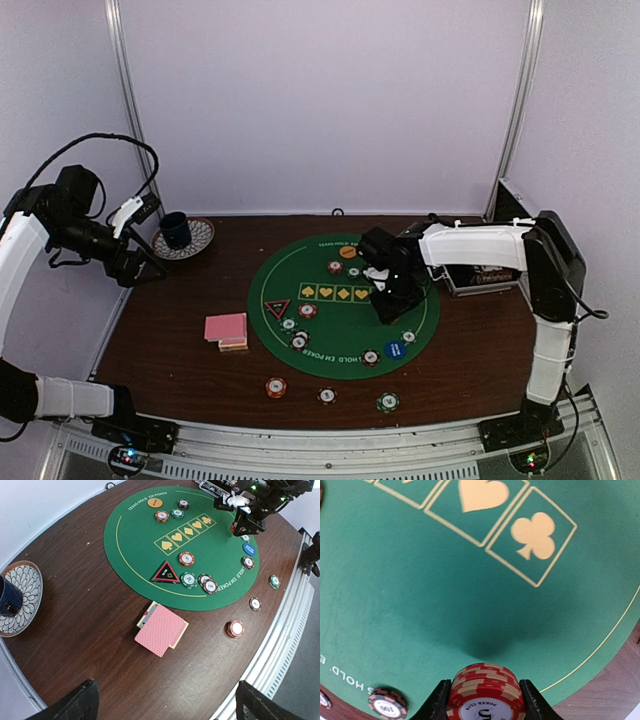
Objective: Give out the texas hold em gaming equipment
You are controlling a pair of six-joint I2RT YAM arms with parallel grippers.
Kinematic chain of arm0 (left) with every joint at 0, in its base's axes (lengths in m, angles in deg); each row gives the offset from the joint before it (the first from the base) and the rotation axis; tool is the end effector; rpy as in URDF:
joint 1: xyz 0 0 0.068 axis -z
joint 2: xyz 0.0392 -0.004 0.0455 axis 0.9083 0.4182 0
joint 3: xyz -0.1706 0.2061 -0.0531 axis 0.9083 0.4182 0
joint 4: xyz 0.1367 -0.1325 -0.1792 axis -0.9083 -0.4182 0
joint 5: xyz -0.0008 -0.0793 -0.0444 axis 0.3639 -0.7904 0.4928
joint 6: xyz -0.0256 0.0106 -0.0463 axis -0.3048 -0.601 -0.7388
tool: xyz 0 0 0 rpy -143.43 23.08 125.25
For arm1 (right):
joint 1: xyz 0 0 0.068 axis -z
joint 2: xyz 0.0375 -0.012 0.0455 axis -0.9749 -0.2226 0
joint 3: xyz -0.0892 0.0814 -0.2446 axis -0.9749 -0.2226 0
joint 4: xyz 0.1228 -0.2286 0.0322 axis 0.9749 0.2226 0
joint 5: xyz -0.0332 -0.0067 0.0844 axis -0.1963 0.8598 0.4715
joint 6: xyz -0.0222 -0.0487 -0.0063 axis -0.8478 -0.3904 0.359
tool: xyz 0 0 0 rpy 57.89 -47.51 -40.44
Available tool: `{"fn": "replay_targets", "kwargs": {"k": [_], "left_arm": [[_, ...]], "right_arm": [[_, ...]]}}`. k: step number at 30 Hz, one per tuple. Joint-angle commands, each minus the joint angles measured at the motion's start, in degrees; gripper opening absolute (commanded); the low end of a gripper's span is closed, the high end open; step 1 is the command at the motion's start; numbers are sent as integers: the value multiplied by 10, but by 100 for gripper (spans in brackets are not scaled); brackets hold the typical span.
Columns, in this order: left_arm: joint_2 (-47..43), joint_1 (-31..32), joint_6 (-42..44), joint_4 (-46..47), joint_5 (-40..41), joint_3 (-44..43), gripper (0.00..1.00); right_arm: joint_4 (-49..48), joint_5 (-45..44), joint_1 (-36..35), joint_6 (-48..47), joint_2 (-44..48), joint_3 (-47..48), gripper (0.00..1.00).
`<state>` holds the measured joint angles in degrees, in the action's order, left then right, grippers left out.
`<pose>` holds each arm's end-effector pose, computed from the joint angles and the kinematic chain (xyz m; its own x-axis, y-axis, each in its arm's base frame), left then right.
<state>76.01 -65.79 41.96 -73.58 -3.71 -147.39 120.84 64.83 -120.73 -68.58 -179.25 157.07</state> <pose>0.1799 -0.0191 0.3711 -0.6331 0.4076 -0.6581 0.6753 0.7064 -0.2121 0.2734 0.2593 0.1865 -0.8602 -0.4861 -0.1540 -0.4943 0.8691 0.0179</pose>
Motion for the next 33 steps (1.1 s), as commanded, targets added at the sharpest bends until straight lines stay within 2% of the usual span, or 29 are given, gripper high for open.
{"fn": "replay_targets", "kwargs": {"k": [1, 23, 26, 31, 33], "left_arm": [[1, 3, 11, 10, -1, 4, 98], [7, 3, 19, 6, -9, 6, 98], [8, 3, 19, 6, -11, 4, 97], [12, 3, 23, 6, -11, 9, 98], [13, 3, 27, 6, -8, 14, 98]], "right_arm": [[-28, -19, 18, 11, 12, -8, 29], [-71, 44, 16, 27, -9, -69, 29], [-72, 45, 15, 27, -8, -73, 37], [-57, 36, 15, 28, 5, -61, 65], [-45, 27, 15, 26, 20, -51, 71]]}}
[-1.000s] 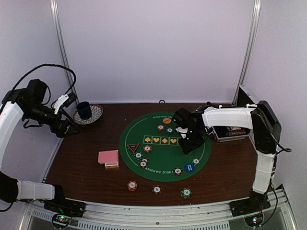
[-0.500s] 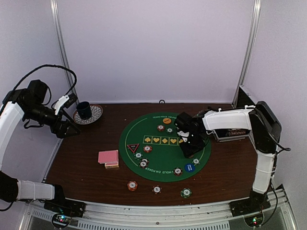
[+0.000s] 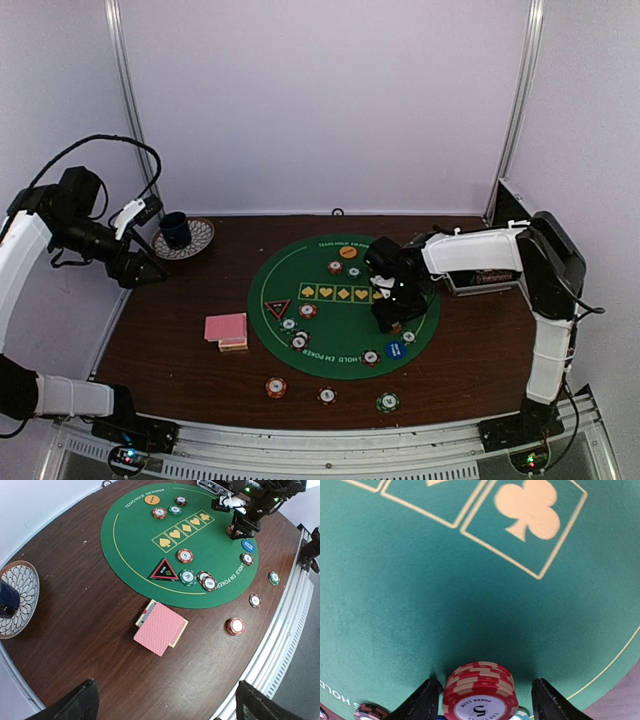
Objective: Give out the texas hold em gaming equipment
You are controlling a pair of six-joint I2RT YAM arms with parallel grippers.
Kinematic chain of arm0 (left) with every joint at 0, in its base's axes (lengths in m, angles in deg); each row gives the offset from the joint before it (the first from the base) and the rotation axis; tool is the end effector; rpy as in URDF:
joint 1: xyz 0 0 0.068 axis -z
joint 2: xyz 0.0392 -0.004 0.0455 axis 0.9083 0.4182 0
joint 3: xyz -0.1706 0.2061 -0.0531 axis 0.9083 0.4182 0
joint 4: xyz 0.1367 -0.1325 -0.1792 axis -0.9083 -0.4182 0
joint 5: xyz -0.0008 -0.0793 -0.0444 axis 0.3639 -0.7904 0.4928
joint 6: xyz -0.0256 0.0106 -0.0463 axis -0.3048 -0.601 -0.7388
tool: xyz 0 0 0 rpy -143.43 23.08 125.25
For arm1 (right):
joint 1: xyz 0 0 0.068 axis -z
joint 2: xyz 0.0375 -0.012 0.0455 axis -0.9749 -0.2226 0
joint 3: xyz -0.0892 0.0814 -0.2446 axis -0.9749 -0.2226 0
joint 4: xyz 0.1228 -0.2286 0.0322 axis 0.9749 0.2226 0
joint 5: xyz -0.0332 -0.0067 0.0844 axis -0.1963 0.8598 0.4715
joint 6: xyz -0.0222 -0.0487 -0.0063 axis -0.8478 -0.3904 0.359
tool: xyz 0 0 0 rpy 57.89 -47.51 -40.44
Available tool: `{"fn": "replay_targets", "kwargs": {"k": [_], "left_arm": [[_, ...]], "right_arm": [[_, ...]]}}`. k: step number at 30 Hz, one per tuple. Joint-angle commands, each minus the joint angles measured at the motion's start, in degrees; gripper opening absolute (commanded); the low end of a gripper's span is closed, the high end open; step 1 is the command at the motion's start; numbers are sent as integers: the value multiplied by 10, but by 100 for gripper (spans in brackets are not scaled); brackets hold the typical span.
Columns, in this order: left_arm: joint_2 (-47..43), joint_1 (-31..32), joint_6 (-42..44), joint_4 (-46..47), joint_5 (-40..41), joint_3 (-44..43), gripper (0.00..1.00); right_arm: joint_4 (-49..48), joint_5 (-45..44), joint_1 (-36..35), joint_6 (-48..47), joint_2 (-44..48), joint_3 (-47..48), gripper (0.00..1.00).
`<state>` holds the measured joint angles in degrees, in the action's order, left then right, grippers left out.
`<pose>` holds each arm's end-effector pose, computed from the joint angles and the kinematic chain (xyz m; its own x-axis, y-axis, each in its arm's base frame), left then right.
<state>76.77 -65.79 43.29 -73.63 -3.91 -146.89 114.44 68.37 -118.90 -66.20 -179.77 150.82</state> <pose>0.1834 -0.0192 0.3666 -0.6316 0.4227 -0.6500 0.6862 0.6950 -0.2148 0.2742 0.2469 0.1572 -0.8964 -0.4237 -0.1299 -0.4355 0.8965 0.0811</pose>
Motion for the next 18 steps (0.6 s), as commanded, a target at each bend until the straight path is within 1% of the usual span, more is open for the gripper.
{"fn": "replay_targets", "kwargs": {"k": [1, 6, 7, 14, 16, 18], "left_arm": [[6, 3, 16, 6, -3, 12, 98], [13, 3, 33, 6, 15, 33, 98], [16, 19, 35, 6, 20, 37, 98], [45, 63, 60, 31, 64, 79, 98], [57, 79, 70, 46, 79, 91, 98], [72, 95, 81, 64, 94, 101, 98]], "right_arm": [[26, -13, -3, 1, 34, 19, 73], [56, -19, -5, -3, 68, 59, 80], [59, -17, -6, -3, 74, 67, 81], [75, -5, -31, 9, 73, 141, 82], [73, 1, -41, 16, 73, 157, 84], [66, 9, -48, 30, 77, 164, 88]]}}
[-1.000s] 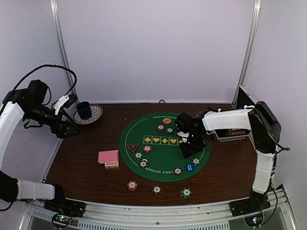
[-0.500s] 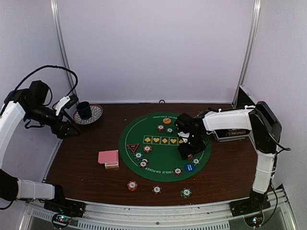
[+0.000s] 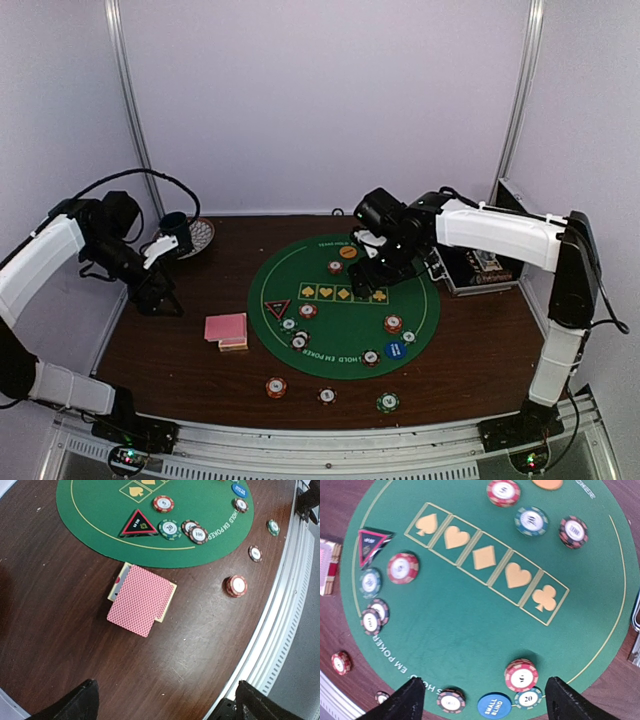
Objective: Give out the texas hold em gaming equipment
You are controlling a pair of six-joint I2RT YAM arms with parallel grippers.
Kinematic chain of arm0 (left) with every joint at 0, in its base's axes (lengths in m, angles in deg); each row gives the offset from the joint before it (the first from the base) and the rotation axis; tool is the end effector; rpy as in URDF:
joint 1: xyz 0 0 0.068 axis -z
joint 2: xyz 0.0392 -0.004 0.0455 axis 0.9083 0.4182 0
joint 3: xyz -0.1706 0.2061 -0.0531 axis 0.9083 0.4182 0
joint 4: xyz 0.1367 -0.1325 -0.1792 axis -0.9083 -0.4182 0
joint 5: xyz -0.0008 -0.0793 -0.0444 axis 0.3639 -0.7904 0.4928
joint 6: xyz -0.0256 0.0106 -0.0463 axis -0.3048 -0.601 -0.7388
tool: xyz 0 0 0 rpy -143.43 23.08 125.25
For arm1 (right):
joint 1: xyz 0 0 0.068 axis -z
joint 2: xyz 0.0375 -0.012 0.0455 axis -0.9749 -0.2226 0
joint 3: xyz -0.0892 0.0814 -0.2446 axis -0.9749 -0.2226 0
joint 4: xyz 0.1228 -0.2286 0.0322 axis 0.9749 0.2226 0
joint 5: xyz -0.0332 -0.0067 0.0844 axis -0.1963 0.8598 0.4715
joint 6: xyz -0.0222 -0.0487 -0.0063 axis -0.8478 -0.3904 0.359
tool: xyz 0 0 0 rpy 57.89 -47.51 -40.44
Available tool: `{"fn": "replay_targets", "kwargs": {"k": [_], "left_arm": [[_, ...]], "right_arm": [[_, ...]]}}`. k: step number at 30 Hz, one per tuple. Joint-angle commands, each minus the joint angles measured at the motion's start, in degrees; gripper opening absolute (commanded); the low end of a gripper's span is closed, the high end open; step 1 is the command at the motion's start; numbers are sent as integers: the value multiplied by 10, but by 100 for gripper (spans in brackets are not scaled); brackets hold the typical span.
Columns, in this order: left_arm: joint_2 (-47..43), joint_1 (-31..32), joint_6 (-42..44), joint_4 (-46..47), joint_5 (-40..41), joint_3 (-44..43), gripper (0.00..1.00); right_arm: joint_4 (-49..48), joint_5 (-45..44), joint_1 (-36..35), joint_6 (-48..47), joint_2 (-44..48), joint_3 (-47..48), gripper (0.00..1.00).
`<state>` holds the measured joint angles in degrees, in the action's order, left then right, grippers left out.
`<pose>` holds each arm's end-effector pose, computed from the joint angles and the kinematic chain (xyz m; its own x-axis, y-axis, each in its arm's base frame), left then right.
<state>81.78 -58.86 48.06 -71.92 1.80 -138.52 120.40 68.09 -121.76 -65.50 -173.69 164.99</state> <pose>0.2004 -0.0405 0.3104 -0.6411 0.5918 -0.4886 0.7512 0.6142 -0.2418 0.2741 0.2724 0.2605 -0.8361 -0.4139 -0.3601 -0.4886 0.8602 0.1458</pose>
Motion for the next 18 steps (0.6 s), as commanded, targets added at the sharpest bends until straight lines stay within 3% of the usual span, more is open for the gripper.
{"fn": "replay_targets", "kwargs": {"k": [1, 6, 18], "left_arm": [[30, 33, 37, 58, 42, 23, 98], [79, 71, 55, 109, 78, 43, 98], [160, 125, 107, 233, 116, 86, 98]], "right_arm": [[0, 15, -23, 30, 20, 21, 90], [-28, 30, -30, 62, 46, -2, 99], [-129, 94, -35, 151, 122, -104, 100]]}}
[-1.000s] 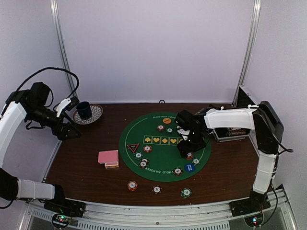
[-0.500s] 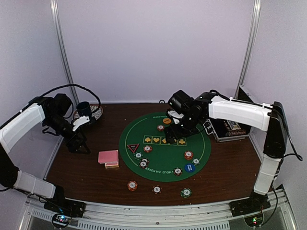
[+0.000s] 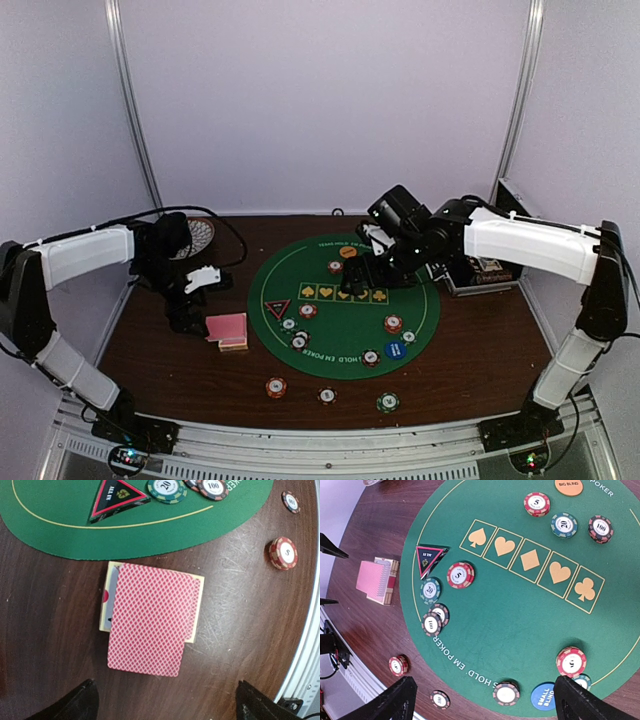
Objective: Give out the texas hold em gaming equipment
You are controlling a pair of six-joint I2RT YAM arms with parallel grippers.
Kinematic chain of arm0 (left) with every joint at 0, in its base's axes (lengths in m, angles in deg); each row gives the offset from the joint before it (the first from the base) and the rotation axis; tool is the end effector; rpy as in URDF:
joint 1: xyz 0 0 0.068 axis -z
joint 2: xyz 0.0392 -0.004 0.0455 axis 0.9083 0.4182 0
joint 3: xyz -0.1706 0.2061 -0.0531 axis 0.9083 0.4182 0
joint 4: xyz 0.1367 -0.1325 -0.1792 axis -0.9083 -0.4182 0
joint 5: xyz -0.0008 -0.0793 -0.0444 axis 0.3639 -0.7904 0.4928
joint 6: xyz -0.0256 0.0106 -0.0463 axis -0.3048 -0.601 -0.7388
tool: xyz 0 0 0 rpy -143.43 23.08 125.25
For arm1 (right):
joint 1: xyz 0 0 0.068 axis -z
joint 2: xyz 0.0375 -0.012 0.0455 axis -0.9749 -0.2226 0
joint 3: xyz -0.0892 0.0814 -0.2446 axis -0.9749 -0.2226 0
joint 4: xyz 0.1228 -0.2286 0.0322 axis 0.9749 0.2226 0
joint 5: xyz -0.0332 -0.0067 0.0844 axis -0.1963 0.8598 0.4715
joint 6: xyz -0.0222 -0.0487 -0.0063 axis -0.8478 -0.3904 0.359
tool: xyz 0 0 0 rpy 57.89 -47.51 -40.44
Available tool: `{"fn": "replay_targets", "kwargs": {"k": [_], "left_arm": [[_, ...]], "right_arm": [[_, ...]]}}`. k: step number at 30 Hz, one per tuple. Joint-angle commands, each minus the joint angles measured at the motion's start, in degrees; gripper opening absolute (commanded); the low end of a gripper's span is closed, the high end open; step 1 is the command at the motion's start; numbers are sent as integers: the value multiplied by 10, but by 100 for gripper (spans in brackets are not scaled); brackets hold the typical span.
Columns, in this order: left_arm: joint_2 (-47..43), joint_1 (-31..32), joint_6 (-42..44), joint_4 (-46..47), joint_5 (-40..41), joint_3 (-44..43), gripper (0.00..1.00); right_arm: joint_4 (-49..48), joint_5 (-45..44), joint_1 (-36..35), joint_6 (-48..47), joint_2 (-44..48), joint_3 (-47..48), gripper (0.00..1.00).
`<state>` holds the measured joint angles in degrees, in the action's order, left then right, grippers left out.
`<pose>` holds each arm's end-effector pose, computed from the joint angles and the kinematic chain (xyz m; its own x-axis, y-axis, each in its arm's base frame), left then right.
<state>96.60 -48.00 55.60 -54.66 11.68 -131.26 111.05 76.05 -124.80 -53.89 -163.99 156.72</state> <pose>0.2472 -0.0897 0.2241 -0.4431 0.8228 -0.3560 0.8953 0.4263 -0.1290 0.2382 0.2707 0.2854 -0.8727 -0.2570 -0.4151 -0.4268 0.8146 0.3928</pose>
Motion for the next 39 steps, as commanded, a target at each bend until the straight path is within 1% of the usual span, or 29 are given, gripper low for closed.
{"fn": "replay_targets", "kwargs": {"k": [1, 11, 18, 27, 33, 39], "left_arm": [[17, 20, 35, 66, 20, 15, 98], [44, 43, 74, 119, 67, 37, 98], [55, 47, 97, 120, 76, 39, 98], [65, 54, 94, 122, 72, 39, 98], [77, 57, 94, 132, 88, 41, 98], [75, 57, 101, 132, 87, 47, 98]], "right_arm": [[-36, 13, -6, 37, 28, -26, 99], [-23, 3, -20, 41, 32, -29, 100], [-8, 0, -27, 35, 26, -18, 100], [6, -5, -29, 29, 24, -9, 99], [20, -6, -32, 23, 18, 2, 99], [20, -6, -33, 20, 19, 3, 100]]}}
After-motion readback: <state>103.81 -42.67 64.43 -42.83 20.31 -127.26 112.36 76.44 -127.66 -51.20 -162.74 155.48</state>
